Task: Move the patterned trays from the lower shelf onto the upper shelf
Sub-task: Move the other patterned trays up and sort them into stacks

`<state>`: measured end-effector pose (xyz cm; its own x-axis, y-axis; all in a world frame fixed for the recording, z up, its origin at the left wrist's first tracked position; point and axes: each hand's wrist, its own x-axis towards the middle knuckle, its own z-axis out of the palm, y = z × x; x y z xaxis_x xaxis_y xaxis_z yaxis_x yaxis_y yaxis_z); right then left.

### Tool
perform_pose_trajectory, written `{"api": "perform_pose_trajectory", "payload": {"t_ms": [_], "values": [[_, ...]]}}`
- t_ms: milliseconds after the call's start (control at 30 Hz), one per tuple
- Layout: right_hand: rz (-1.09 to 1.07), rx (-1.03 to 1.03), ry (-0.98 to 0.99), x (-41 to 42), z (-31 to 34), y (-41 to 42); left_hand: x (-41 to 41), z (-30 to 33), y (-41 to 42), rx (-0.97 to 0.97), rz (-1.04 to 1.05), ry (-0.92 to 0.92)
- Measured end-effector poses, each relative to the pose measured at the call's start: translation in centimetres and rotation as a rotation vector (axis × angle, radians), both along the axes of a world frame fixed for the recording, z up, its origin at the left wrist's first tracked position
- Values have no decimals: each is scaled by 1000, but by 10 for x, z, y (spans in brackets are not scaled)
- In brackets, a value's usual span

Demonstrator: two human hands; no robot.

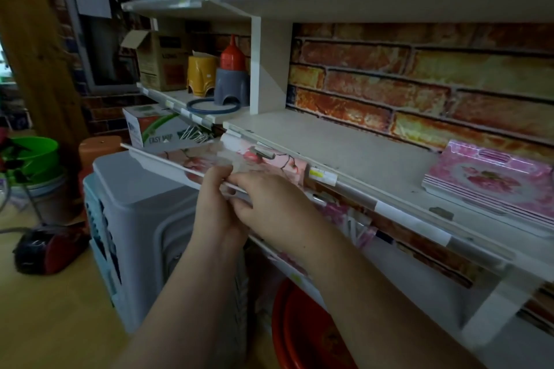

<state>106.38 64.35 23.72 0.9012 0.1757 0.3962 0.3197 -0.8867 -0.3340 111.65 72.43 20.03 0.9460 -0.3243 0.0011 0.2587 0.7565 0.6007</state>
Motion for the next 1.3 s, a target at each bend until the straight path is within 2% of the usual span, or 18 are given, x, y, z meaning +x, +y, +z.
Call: {"api": "perform_pose_trajectory", "payload": {"t_ms": [167, 333, 533, 633, 700, 767, 833, 867, 967, 1000, 1067, 1167, 1300], "values": [[37, -34, 5, 18, 3, 7, 26, -4, 3, -50, -1, 35], [12, -41, -79, 70, 13, 8, 88, 1, 2, -78, -23, -42], [-46, 255, -2, 168, 21, -16, 188, 8, -13, -105, -135, -107], [-158, 402, 29, 221, 17, -40, 240, 10, -17, -137, -184, -117], [-323, 417, -41, 247, 7, -56, 271, 8, -20, -182, -218, -87], [-578, 287, -117, 266, -6, -71, 296, 6, -24, -225, -242, -77], [-746, 212, -9, 282, -15, -83, 315, 6, -29, -253, -264, -85], [-751, 323, 123, 291, -18, -87, 325, 6, -32, -261, -277, -86], [-558, 1103, 559, 312, -24, -84, 352, 2, -40, -253, -307, -78], [-485, 1295, 622, 318, -26, -83, 361, 0, -43, -249, -320, -72], [-373, 1536, 627, 330, -31, -83, 375, -4, -51, -235, -336, -47], [-280, 1807, 518, 344, -32, -85, 394, -10, -62, -190, -340, 16], [-271, 1985, 400, 365, -37, -88, 410, -14, -72, -46, -323, 36]]}}
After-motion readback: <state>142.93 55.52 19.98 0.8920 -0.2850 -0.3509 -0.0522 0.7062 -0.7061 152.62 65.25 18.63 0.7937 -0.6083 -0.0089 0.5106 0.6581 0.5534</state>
